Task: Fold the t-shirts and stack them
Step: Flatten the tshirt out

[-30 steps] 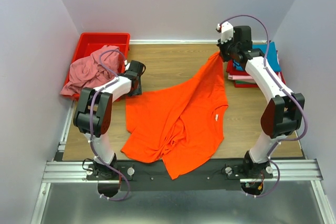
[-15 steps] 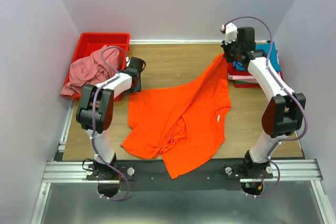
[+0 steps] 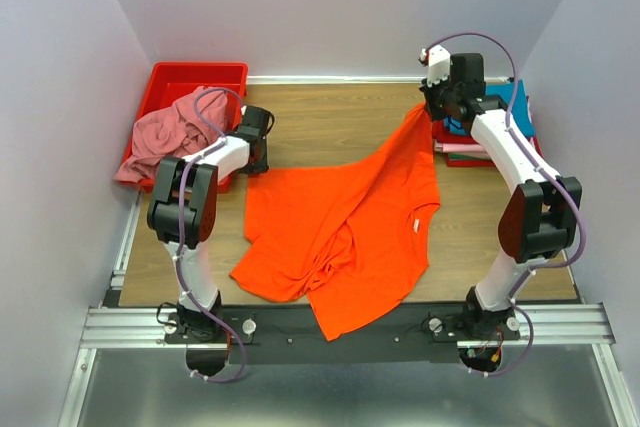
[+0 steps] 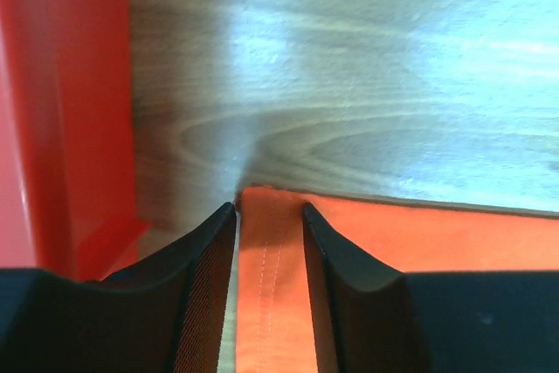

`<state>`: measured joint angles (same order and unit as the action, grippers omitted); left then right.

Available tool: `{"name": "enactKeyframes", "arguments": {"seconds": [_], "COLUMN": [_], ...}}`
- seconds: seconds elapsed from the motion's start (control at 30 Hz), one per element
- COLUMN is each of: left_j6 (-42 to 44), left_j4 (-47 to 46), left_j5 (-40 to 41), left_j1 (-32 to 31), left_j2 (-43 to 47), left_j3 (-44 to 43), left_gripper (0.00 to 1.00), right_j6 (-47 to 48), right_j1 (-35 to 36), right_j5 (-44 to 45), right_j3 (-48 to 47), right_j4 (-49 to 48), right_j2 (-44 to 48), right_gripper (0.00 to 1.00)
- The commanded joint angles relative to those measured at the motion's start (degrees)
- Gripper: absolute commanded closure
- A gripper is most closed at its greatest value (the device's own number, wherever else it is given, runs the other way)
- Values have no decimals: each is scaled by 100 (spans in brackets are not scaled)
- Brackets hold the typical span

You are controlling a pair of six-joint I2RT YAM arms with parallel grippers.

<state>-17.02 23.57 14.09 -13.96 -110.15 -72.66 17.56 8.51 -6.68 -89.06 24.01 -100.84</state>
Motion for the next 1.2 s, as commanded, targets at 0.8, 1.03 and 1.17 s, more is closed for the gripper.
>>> {"name": "enactKeyframes", "arguments": {"seconds": [0.8,1.03,1.17], "left_j6": [-73,-644,-987], "left_j4": [-502,-1029,-1249], "left_j5": [-1153,-1565,-1847], "left_j1": [183,139,77], "left_j2": [2012,4772,6240], "left_j3": [832,1500,1343], "left_gripper": [100,100,100], "right_j6": [704,1161,1118], "right_j1": [-34,-16,-16], "right_j5": [-993,-1485,-1731], "right_j3": [-234,-1139,-1824], "right_j4": [411,737,807], "right_j2": [828,1320,1803], "right_gripper": [100,99,100]}}
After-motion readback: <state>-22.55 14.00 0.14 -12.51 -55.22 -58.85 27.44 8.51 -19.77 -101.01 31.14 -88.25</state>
